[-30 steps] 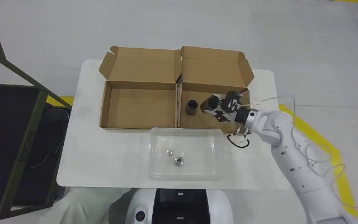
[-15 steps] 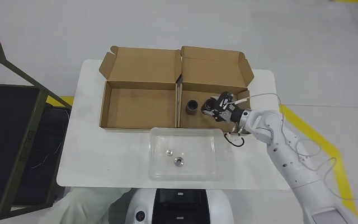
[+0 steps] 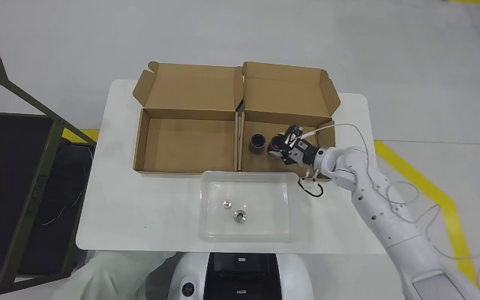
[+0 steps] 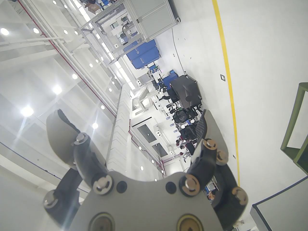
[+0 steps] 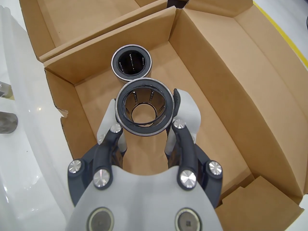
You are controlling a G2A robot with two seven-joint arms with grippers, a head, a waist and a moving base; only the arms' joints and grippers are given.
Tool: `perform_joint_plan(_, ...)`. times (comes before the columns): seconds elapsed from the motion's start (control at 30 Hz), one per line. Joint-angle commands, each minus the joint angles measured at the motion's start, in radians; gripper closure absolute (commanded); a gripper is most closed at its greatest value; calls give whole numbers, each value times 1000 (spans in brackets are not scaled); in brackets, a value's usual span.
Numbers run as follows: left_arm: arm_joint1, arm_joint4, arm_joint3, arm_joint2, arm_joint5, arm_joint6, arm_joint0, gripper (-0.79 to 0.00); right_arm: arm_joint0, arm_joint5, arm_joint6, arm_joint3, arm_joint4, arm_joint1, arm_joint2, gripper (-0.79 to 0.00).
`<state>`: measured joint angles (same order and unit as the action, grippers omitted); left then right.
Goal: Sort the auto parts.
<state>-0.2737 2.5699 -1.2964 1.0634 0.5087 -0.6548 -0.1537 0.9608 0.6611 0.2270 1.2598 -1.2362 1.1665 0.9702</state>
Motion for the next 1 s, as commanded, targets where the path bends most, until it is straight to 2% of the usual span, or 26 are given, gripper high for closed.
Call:
perform_joint_plan(0.0, 0, 0, 0, 0, 0, 0, 0, -785, -5, -1, 8, -7, 4, 3, -7, -111)
perform_joint_plan(0.17, 0, 0, 0, 0, 0, 0, 0, -785, -17, -4, 28, -25, 15, 11, -26, -222)
perform_joint_plan(0.6, 0, 0, 0, 0, 0, 0, 0, -785, -39, -4, 72, -62, 48, 23, -43, -394)
perform_joint_plan(0.77, 0, 0, 0, 0, 0, 0, 0, -785, -42, 2, 84, -67, 56, 25, -44, -517)
perform_joint_plan(0.97, 0, 0, 0, 0, 0, 0, 0, -785, -44, 8, 90, -56, 63, 24, -34, -533)
